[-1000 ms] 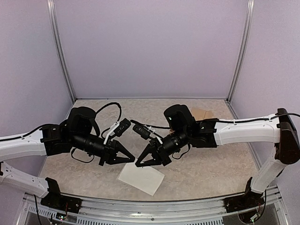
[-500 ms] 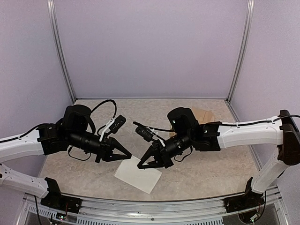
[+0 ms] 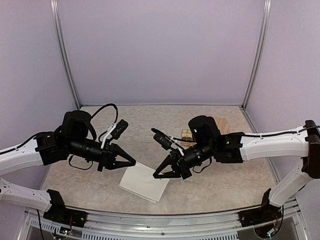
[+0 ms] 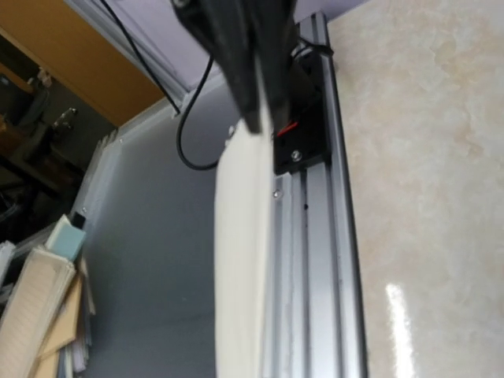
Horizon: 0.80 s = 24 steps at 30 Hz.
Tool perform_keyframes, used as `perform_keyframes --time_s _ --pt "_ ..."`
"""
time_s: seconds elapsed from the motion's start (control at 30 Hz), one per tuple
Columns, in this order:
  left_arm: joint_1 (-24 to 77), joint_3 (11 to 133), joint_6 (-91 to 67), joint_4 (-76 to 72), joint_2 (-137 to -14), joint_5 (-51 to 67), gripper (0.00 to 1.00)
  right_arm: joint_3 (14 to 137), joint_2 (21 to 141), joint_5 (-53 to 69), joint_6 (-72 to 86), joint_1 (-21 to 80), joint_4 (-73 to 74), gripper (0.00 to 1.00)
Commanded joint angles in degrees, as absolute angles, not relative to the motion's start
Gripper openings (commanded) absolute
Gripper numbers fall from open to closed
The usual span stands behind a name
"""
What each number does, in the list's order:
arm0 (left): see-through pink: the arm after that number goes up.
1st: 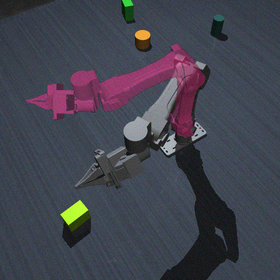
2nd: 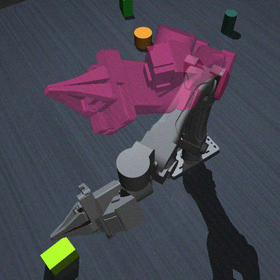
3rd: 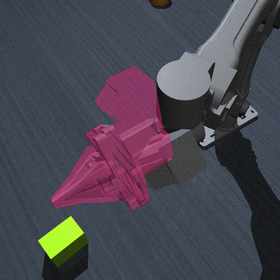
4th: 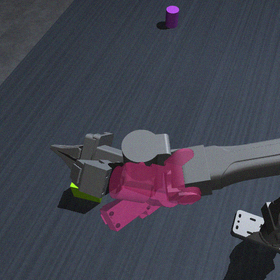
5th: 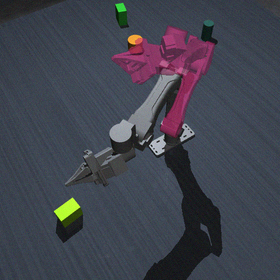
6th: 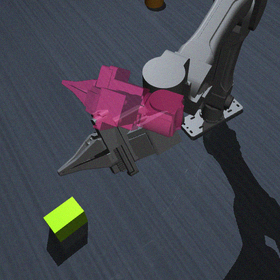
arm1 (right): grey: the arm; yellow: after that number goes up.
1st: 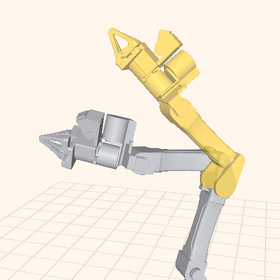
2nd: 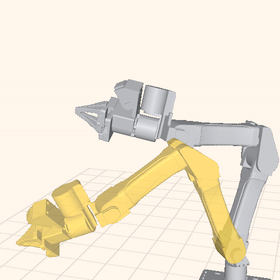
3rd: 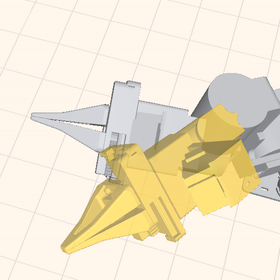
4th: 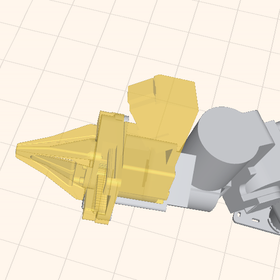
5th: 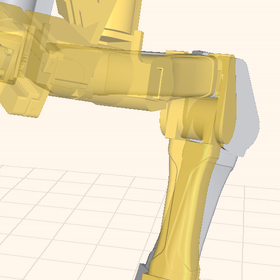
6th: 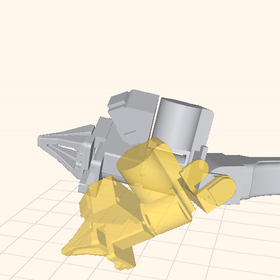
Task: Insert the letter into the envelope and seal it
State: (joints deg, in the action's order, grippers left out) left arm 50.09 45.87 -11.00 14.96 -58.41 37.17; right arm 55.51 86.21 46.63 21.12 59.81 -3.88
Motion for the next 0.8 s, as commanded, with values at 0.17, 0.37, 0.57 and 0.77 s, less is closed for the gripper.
perform_keyframes --time_s 0.17,0.37,0.57,0.77 --pt "47.7 44.7 -9.9 17.2 -55.4 36.8 0.00 51.9 81.9 47.9 23.4 58.2 -3.8 0.00" --pt "47.1 44.4 -10.3 16.9 -54.5 36.9 0.00 51.3 81.6 48.3 23.7 58.0 -3.8 0.06" --pt "46.8 44.2 -10.6 16.6 -54.1 37.4 0.00 50.3 81.0 48.3 23.9 58.0 -4.3 0.00" --pt "46.3 44.4 -10.4 16.5 -54.2 37.5 0.34 50.3 79.7 49.0 23.1 58.0 -4.0 0.00"
